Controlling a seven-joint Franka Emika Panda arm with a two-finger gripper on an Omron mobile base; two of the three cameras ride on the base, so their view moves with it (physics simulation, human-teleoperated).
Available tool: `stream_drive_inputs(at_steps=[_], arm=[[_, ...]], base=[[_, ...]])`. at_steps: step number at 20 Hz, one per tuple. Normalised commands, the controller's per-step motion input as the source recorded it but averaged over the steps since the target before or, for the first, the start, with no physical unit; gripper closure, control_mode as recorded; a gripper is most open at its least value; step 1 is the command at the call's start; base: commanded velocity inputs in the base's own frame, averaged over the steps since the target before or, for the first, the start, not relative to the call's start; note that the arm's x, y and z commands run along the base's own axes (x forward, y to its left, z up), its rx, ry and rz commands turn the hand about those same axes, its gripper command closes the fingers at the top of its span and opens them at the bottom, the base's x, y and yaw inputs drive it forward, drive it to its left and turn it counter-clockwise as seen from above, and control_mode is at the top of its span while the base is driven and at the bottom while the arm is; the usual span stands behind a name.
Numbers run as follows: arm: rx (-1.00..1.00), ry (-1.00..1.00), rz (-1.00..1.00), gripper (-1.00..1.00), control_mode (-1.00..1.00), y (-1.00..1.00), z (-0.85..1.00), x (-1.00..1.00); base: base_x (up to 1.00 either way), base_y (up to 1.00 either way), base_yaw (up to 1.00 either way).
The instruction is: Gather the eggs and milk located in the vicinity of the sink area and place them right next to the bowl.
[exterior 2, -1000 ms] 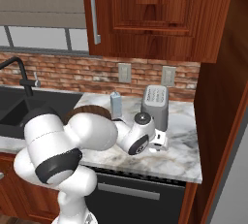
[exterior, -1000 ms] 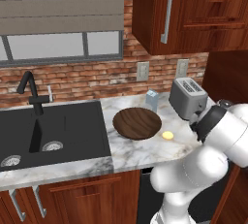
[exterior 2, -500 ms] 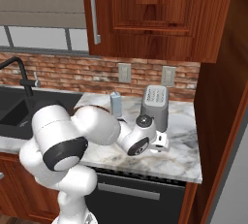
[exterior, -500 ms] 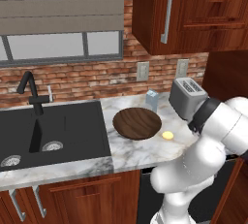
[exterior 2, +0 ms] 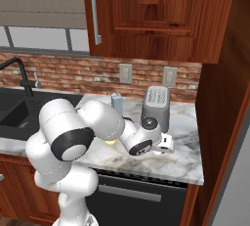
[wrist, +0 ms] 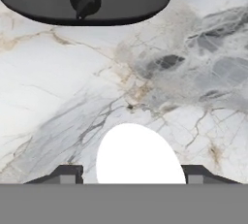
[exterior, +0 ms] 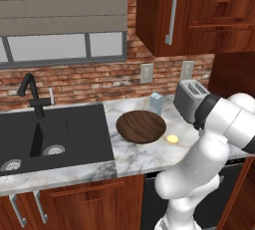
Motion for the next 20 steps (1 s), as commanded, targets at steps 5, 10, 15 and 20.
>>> stream_drive_inputs(at_steps=[5, 10, 15, 20], arm=[[0.00, 0.00, 0.01, 1.00, -1.00, -0.07, -0.20, 0.00], [0.00, 0.00, 0.01, 1.00, -1.00, -0.05, -0.17, 0.00], [0.00, -0.04, 0.12, 1.00, -1.00, 0.01, 0.02, -0.12], [0.00, -0.06, 0.18, 1.00, -1.00, 0.17, 0.18, -0.18]], base=[[0.00, 0.00, 0.00], [0.00, 0.00, 0.00], [0.00, 0.00, 0.00], [0.00, 0.00, 0.00]])
